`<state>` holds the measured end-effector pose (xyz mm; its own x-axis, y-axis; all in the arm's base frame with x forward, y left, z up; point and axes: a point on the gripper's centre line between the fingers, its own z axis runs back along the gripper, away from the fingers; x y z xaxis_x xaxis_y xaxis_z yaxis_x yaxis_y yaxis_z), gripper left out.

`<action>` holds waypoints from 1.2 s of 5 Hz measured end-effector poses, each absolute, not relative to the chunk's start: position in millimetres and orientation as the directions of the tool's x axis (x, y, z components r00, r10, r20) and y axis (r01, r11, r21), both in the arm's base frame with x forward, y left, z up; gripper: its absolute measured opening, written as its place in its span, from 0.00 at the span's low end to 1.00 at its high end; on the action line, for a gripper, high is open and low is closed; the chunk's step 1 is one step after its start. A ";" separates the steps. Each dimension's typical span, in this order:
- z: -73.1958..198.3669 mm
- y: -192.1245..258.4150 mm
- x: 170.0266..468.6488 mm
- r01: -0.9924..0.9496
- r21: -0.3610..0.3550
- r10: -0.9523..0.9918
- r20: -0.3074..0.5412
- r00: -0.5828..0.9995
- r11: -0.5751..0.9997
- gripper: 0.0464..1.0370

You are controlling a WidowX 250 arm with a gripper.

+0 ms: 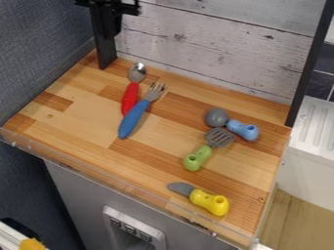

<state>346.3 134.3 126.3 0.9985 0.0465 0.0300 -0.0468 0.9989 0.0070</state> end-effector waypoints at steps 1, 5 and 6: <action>126.6 147.4 349.7 0.049 -0.006 -0.049 0.012 0.999 0.999 0.02; 58.2 178.7 364.2 -0.017 0.012 0.017 -0.016 1.000 1.000 0.02; 38.3 182.0 356.5 -0.085 0.019 0.085 -0.014 0.996 0.996 0.02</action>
<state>356.5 182.0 38.3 0.9963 0.0852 -0.0139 -0.0850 0.9962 0.0187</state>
